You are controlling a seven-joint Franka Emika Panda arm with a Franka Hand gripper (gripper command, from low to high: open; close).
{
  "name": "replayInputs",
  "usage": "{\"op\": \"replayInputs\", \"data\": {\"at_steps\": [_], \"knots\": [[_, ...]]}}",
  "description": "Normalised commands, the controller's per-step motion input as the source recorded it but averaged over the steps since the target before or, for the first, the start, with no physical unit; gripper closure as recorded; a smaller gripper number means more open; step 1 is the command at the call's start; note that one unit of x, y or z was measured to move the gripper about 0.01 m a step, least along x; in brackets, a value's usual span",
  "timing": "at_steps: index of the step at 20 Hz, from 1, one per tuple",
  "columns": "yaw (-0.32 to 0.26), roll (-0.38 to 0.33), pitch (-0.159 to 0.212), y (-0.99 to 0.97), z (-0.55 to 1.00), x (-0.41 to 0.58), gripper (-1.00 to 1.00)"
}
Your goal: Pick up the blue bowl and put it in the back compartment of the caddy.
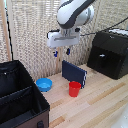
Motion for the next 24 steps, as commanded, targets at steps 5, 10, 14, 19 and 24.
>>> {"op": "replayInputs", "data": {"at_steps": [5,10,14,19,24], "knots": [[0.0,-0.036,0.047,0.21,-0.14,0.594,-1.0],[0.0,-0.037,0.041,0.23,-0.17,0.523,-1.0],[0.016,-0.041,0.073,0.18,-0.23,0.44,-1.0],[0.033,-0.051,0.13,0.19,-0.41,0.345,-1.0],[0.047,-0.039,0.086,0.13,-0.45,0.309,-1.0]]}}
